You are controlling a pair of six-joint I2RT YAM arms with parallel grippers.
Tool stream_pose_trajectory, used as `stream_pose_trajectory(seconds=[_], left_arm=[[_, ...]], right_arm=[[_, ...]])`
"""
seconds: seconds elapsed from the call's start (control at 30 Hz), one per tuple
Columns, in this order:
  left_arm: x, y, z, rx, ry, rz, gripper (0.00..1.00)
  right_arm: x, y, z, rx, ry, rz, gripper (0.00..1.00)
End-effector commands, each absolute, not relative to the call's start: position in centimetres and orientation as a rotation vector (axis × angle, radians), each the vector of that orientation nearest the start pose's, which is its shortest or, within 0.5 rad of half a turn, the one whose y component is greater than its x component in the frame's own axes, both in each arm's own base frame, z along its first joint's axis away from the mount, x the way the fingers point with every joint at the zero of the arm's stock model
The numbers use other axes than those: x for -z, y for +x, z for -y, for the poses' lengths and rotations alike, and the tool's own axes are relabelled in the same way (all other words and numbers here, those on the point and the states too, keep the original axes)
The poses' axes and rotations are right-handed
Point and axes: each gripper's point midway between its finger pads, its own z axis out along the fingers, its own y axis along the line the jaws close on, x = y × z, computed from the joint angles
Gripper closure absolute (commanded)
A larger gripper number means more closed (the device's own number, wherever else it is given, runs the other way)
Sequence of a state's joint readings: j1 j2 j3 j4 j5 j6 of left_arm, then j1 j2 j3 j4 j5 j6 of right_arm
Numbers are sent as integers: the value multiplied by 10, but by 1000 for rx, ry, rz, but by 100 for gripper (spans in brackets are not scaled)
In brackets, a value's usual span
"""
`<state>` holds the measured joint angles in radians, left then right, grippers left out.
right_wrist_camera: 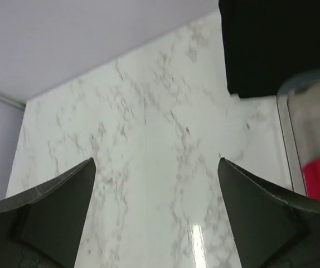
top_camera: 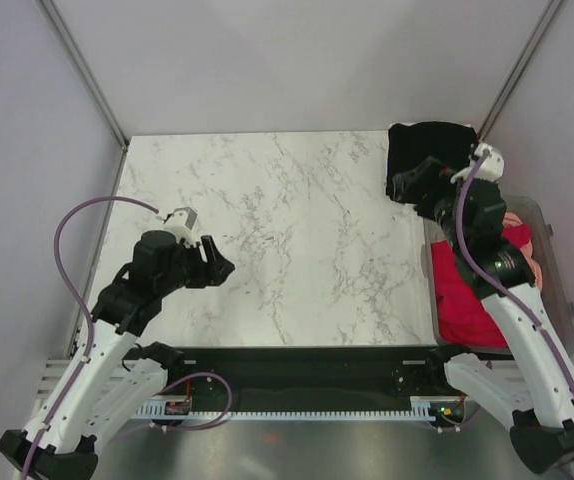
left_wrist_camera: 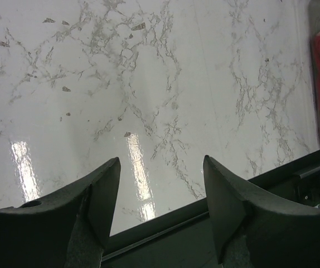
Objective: Fold and stack the t-shirts
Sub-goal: Reset both grippers
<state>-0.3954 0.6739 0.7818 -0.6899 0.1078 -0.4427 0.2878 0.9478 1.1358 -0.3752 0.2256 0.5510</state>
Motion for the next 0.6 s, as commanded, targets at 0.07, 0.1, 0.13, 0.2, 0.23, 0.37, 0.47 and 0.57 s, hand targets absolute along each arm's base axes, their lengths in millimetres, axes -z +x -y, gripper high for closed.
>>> stream_pose_trajectory(seconds=[0.07, 0.1, 0.13, 0.2, 0.23, 0.37, 0.47, 0.57], left_arm=[[-205, 208, 131, 618, 57, -2177, 32], [-207, 206, 130, 611, 67, -2180, 32], [-210, 205, 129, 603, 72, -2177, 32], [-224, 204, 123, 584, 61, -2138, 32], [-228, 204, 121, 574, 63, -2124, 32], [-229, 203, 112, 548, 21, -2064, 32], [-231, 202, 109, 538, 18, -2045, 32], [-230, 202, 108, 533, 13, -2047, 32]], right_arm=[[-279, 252, -92, -586, 428, -1899, 2], [-280, 241, -89, -595, 427, -1889, 2], [-275, 237, -87, -589, 431, -1897, 2], [-272, 229, -86, -589, 429, -1912, 2], [-267, 228, -86, -587, 437, -1926, 2], [-249, 227, -89, -601, 454, -1964, 2], [-239, 228, -91, -601, 455, -1986, 2], [-233, 230, -96, -605, 405, -2010, 2]])
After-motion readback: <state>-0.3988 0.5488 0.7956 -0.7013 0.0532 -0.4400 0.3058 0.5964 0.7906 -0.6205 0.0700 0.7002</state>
